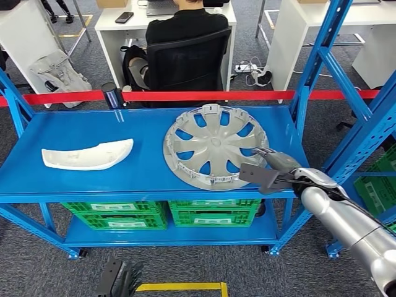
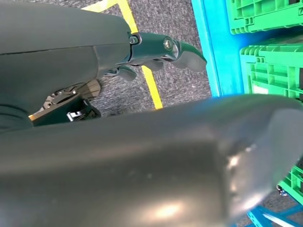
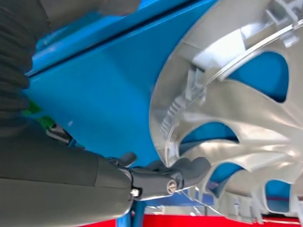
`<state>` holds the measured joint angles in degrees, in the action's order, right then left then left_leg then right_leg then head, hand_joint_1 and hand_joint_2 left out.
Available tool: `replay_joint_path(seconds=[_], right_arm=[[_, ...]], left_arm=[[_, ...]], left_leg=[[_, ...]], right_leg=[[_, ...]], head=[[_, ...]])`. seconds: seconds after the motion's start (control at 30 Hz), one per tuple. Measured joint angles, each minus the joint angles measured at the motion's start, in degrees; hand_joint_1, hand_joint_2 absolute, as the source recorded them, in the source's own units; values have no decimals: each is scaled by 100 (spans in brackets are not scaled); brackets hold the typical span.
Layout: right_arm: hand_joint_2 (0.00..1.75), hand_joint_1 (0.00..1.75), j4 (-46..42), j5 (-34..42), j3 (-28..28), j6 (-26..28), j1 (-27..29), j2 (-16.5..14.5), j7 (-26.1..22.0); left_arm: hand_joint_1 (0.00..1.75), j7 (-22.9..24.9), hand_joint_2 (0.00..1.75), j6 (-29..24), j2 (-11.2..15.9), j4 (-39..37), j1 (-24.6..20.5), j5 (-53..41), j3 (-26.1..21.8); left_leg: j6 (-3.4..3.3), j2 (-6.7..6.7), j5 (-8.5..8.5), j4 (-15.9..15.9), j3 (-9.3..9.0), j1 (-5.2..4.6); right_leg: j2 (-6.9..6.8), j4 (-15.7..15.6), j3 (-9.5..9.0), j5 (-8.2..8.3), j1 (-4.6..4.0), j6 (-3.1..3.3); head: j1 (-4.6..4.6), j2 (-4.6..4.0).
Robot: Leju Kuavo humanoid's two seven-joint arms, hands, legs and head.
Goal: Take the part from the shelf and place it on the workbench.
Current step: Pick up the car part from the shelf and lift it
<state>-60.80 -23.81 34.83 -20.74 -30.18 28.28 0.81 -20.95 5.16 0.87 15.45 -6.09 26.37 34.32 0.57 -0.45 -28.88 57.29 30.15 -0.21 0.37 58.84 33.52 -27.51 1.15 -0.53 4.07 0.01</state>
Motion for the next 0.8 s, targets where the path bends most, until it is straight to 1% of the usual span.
replay_joint_path(seconds=[0.37, 0.57, 0.8], right_arm=[[175, 0, 343, -27, 246, -228, -545, 19, -8], [175, 0, 640, 25, 527, -472, -933, 6, -121], [175, 0, 819, 327, 816, -740, -1084, -27, -295]], left_arm=[[0, 22, 0, 16, 0, 12, -22, -5, 78], [0, 22, 0, 15, 0, 17, -27, 36, 78], [0, 22, 0, 17, 0, 17, -27, 37, 84]], left_leg=[[0, 0, 0, 0, 1, 0], [0, -1, 0, 0, 1, 0], [-1, -2, 0, 0, 2, 0]], right_leg=[[0, 0, 0, 0, 0, 0], [-1, 0, -2, 1, 0, -1], [-2, 0, -2, 1, 0, -1]], head=[[0, 0], [1, 0], [0, 0]])
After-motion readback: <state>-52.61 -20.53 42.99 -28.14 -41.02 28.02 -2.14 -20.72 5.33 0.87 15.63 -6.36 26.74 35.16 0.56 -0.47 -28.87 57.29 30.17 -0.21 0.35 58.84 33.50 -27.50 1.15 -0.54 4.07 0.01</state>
